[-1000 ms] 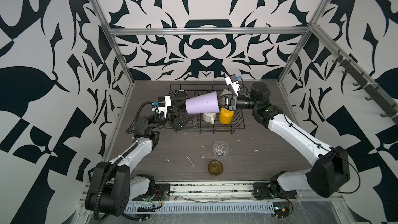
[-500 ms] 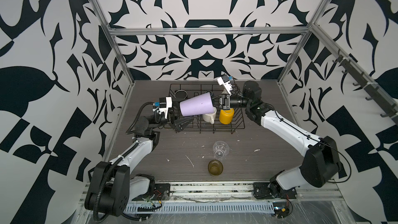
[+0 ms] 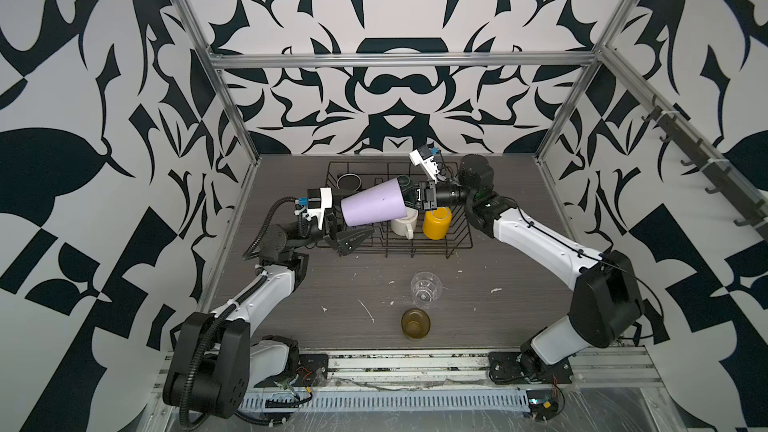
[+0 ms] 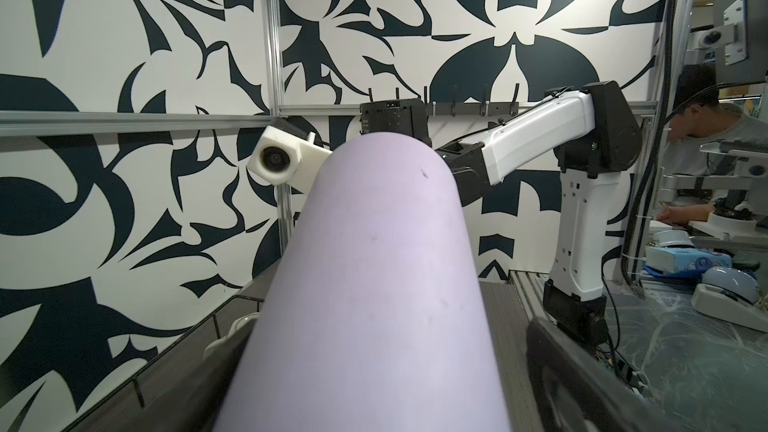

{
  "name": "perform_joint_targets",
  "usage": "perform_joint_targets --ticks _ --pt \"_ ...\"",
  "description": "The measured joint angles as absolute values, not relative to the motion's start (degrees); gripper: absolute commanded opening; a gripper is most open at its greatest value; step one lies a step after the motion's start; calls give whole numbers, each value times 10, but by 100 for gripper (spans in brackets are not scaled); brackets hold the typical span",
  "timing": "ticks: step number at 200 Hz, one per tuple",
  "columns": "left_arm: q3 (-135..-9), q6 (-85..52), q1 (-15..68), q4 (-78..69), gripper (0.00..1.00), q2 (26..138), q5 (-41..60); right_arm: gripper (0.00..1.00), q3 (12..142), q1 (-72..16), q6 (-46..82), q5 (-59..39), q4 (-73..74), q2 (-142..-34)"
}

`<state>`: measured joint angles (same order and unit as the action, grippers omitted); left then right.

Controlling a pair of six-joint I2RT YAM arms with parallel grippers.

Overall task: Load the cups into the dish rack
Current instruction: 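Close the left gripper on the lavender cup's body beside the right gripper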

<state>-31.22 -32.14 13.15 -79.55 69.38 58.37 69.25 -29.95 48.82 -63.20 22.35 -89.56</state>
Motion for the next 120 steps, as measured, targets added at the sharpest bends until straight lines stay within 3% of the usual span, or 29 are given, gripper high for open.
perform_joint_targets --ticks 120 --pt "-312 -334 131 -799 89 694 590 0 693 -312 496 -635 227 -906"
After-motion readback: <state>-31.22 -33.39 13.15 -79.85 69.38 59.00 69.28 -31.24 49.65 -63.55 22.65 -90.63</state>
